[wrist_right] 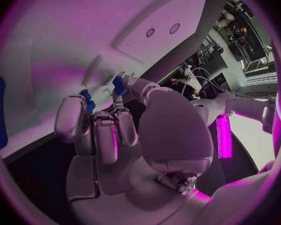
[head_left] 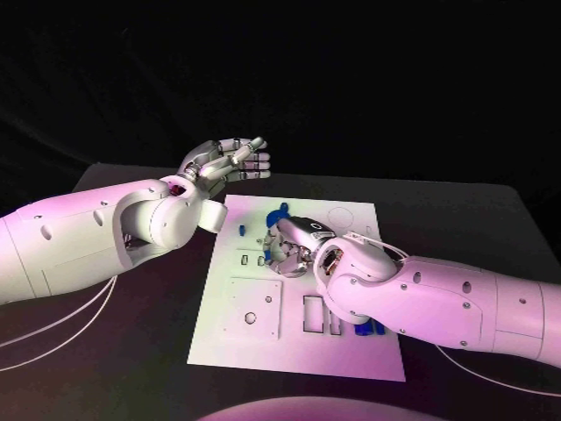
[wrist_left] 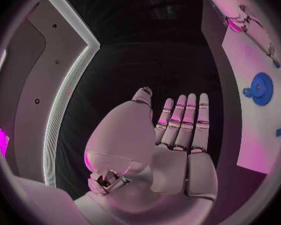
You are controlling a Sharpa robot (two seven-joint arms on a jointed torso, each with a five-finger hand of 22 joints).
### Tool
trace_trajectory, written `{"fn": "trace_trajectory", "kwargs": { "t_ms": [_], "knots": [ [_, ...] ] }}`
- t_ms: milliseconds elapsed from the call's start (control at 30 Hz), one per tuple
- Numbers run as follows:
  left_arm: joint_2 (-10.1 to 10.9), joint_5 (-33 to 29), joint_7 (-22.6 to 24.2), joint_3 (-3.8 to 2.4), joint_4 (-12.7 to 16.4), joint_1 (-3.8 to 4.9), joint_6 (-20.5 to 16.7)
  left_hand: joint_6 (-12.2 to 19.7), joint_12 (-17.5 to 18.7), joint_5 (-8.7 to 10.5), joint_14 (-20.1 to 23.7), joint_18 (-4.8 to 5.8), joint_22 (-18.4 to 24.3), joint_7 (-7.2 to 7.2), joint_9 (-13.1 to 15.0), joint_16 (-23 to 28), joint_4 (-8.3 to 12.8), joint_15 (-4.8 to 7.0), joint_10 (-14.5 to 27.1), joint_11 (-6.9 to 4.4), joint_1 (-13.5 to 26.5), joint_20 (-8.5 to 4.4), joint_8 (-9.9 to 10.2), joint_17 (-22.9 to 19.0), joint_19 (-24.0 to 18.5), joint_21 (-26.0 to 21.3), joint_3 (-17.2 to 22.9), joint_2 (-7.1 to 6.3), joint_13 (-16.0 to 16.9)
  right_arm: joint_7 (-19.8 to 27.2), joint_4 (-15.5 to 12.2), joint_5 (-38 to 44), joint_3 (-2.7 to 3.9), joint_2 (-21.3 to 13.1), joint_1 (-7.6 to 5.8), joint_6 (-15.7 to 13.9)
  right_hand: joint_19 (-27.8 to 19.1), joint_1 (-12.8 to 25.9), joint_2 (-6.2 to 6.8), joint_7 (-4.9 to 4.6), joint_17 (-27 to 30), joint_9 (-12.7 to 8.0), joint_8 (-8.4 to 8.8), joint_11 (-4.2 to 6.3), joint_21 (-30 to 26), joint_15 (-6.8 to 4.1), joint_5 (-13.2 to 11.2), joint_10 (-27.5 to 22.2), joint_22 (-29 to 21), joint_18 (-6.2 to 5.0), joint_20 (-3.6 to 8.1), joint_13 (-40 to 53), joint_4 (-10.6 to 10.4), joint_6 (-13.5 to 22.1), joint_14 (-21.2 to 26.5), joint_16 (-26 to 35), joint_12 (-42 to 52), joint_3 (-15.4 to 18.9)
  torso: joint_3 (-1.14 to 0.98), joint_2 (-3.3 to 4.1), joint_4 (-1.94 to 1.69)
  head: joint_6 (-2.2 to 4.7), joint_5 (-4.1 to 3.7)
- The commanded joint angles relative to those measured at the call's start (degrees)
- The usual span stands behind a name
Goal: Assemble the parts on the task board
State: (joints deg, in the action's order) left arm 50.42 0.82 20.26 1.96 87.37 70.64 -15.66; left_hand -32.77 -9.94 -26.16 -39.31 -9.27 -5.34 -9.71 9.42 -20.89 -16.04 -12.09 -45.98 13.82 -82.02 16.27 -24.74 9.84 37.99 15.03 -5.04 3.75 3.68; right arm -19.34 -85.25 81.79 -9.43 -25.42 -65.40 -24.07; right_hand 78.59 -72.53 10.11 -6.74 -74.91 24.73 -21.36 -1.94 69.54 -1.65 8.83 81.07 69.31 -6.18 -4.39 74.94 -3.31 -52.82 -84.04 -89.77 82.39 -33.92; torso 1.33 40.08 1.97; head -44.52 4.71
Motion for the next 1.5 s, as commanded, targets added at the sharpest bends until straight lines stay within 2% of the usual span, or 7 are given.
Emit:
{"fn": "trace_trajectory", "kwargs": {
  "t_ms": [33, 733, 1200, 1500],
  "knots": [
    [-0.1, 0.0, 0.2, -0.04, 0.2, 0.04, 1.1, 0.3, -0.4, 0.15, 0.5, 0.98, 0.1, -6.13, 0.0, -0.3, -0.1, 0.08, 0.3, 0.1, 0.1, -0.23, -0.3, 0.1, 0.1, -0.3, 0.3, 0.17, 0.0, -0.3, 0.1, 1.4, -0.03, 0.2, 0.21, 1.0, 0.2, 0.3, -0.05, 0.52, -15.1, 0.8, -0.13, 0.17, -0.1, -0.36, 0.1, -0.1, -0.1, 0.7, 0.25, 3.5, -0.2, -0.6, -6.0, -0.2, -0.2, -0.1, 0.0, -0.01, 0.02, -0.1, 0.14],
    [0.1, 0.0, 0.1, -0.04, 0.2, 0.05, 1.2, 0.4, -0.4, 0.21, 0.5, 0.99, 0.1, -6.14, 0.1, -0.4, -0.1, 0.07, 0.3, 0.11, 0.2, -0.23, -0.4, 0.1, 0.1, -0.3, 0.3, 0.15, 0.0, -0.5, 0.5, 1.3, -0.09, 0.4, 0.67, 1.9, 0.1, 0.9, 0.62, 0.43, -15.1, 0.8, 0.09, 0.13, -0.3, -0.37, -0.2, -0.3, -0.2, 0.68, 0.3, 3.1, -0.1, -0.2, -6.0, -0.2, -0.4, 0.1, -0.02, -0.03, 0.03, -0.41, 0.05],
    [0.1, 0.0, 0.1, -0.04, 0.2, 0.04, 1.2, 0.4, -0.4, 0.21, 0.5, 0.99, 0.1, -6.14, 0.1, -0.4, -0.1, 0.07, 0.3, 0.11, 0.2, -0.23, -0.4, 0.1, 0.1, -0.3, 0.3, 0.15, 0.0, -0.2, 0.4, 1.3, -0.1, 0.3, 0.68, 0.8, -0.3, 1.6, 1.65, -0.59, -15.1, 0.1, 1.58, -0.71, -1.2, 0.27, -0.3, -2.0, -0.7, 0.58, -0.14, 1.3, 0.1, 2.6, -6.0, -0.2, -1.8, 0.0, -0.02, -0.03, 0.04, -0.59, -0.02],
    [0.1, 0.0, 0.0, -0.04, 0.1, 0.04, 1.2, 0.4, -0.4, 0.21, 0.5, 0.99, 0.1, -6.14, 0.1, -0.4, -0.1, 0.07, 0.3, 0.11, 0.2, -0.23, -0.4, 0.1, 0.1, -0.3, 0.3, 0.15, 0.0, -0.2, 0.4, 1.3, -0.1, 0.3, 0.68, 0.5, -0.4, 1.8, 1.98, -0.77, -15.1, 0.0, 1.84, -0.88, -1.4, 0.43, -0.5, -2.2, -0.9, 0.53, -0.28, 1.0, 0.2, 3.1, -6.0, -0.2, -2.1, 0.2, 0.0, -0.02, 0.03, -0.62, 0.0]
  ]
}}
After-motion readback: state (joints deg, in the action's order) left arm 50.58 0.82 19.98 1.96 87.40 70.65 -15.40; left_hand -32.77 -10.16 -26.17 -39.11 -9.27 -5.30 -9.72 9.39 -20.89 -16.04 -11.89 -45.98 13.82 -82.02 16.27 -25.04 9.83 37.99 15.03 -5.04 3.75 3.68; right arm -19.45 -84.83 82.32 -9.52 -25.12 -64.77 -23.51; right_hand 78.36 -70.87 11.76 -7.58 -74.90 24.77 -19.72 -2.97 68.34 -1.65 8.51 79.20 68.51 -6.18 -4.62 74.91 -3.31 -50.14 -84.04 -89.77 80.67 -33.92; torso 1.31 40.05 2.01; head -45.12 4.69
